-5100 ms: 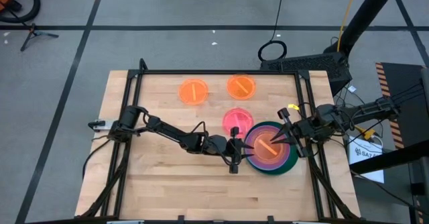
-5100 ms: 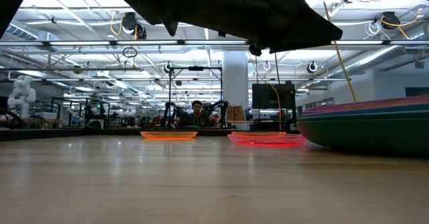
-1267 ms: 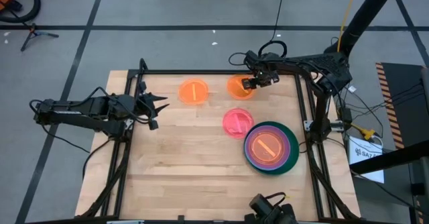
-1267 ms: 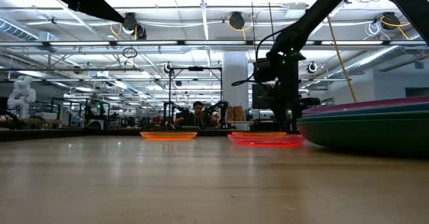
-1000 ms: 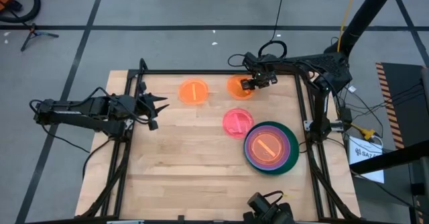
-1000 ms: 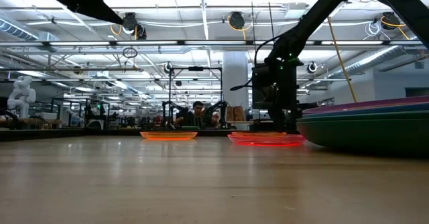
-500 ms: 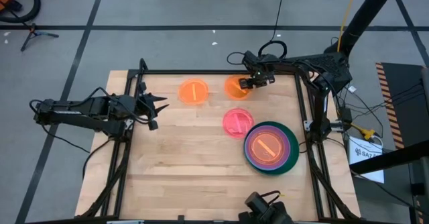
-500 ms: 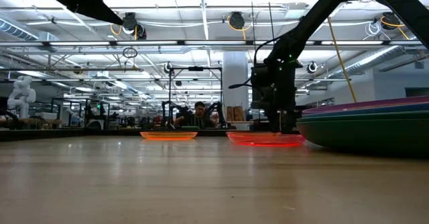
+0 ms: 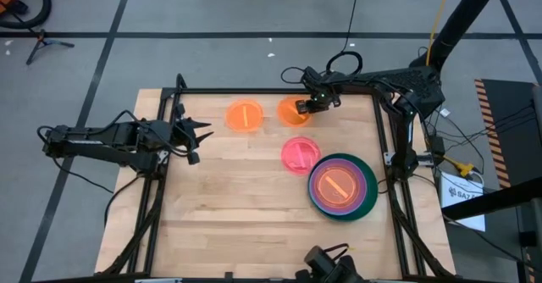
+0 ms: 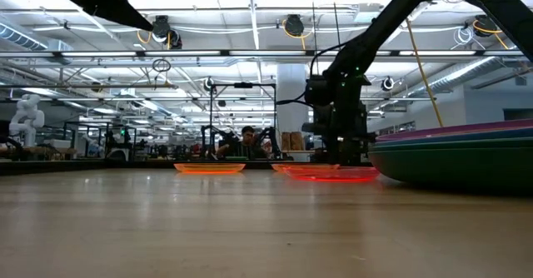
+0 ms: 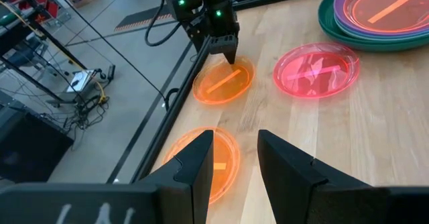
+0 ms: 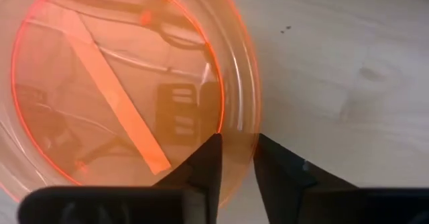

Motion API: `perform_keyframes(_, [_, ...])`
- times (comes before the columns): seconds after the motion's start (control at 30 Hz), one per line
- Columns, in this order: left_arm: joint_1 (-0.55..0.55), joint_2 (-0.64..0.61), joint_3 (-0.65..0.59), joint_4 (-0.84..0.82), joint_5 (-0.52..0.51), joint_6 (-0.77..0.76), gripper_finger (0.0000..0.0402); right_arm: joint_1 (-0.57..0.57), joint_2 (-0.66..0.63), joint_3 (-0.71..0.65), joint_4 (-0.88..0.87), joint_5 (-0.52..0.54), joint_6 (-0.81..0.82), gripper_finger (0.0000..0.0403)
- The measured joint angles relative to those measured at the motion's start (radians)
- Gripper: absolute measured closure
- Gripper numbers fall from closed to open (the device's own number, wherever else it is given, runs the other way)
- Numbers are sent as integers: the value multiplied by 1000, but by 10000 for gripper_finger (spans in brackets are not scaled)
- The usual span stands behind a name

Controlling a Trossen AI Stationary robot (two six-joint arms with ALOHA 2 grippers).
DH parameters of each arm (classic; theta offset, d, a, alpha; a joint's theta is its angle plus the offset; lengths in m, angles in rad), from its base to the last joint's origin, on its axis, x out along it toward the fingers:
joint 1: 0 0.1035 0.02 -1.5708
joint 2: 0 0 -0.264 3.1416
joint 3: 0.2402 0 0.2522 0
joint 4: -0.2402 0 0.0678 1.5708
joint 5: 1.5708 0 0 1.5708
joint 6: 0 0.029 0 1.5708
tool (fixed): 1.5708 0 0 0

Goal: Stack plastic plates
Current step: Stack the right small orange plate on top of the bottom small orange plate

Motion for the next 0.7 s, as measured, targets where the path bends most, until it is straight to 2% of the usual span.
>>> perform_keyframes(0.33, [0, 0, 0, 0, 0, 0, 277, 6, -1, 0, 45, 0, 1, 398])
perform_keyframes(0.7, [0, 0, 0, 2, 0, -4, 277, 6, -1, 0, 97, 2, -1, 401])
